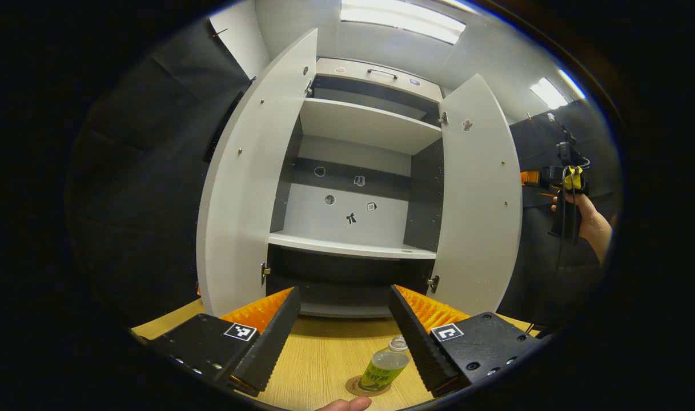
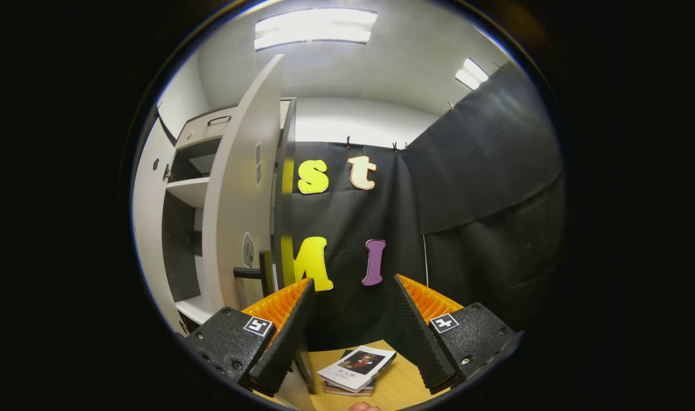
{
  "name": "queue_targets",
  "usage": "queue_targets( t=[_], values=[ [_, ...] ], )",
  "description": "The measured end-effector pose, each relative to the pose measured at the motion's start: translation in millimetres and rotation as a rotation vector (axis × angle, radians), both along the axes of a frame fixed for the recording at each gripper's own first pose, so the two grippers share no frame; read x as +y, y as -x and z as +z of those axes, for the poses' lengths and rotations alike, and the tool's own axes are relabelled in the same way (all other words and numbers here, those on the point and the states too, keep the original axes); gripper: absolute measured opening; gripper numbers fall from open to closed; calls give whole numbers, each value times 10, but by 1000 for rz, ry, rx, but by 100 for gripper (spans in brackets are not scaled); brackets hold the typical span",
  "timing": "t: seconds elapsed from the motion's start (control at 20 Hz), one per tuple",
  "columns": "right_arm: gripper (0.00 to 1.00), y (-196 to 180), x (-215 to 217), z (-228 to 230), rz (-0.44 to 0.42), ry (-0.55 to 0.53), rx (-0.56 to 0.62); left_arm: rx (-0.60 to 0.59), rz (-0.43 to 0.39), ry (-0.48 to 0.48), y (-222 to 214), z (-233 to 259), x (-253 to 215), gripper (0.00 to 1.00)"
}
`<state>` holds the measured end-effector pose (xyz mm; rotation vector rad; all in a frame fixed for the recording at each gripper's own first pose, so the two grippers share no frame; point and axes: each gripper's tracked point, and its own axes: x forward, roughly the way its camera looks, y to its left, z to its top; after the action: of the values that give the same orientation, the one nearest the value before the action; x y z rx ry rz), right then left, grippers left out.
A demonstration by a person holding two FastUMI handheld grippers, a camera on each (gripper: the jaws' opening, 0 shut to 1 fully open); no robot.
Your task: Grasp the bottle in the cabinet with the left hand and place it on the coaster, then close the right door with the right hand and the left door with the left hand.
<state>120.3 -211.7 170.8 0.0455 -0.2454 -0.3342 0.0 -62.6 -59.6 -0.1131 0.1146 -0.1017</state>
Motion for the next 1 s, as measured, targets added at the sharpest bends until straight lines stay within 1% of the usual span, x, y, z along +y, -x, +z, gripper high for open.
queue_targets(
  t=[0.15,0.2,0.25,0.3,0.35,0.4,0.5,0.7,1.0],
  values=[
    [82,-12,113,-6,19,34,1,4,14,1,10,-12,53,95],
    [81,2,117,11,9,62,12,7,19,1,12,-22,67,95],
    [81,29,121,23,-10,92,26,12,19,2,9,-31,73,99],
    [81,54,147,46,-27,116,33,14,20,3,4,-38,76,99],
    [81,74,208,61,-37,135,37,13,19,6,-1,-38,75,95],
    [81,72,300,59,-30,156,47,14,16,8,-10,-31,69,95],
    [81,66,540,44,18,180,52,16,9,6,-4,-35,58,95],
    [81,-44,1016,-52,157,136,68,0,5,-25,-22,5,99,95],
    [81,-289,1527,-99,277,144,11,-22,41,-71,22,80,266,95]
  ],
)
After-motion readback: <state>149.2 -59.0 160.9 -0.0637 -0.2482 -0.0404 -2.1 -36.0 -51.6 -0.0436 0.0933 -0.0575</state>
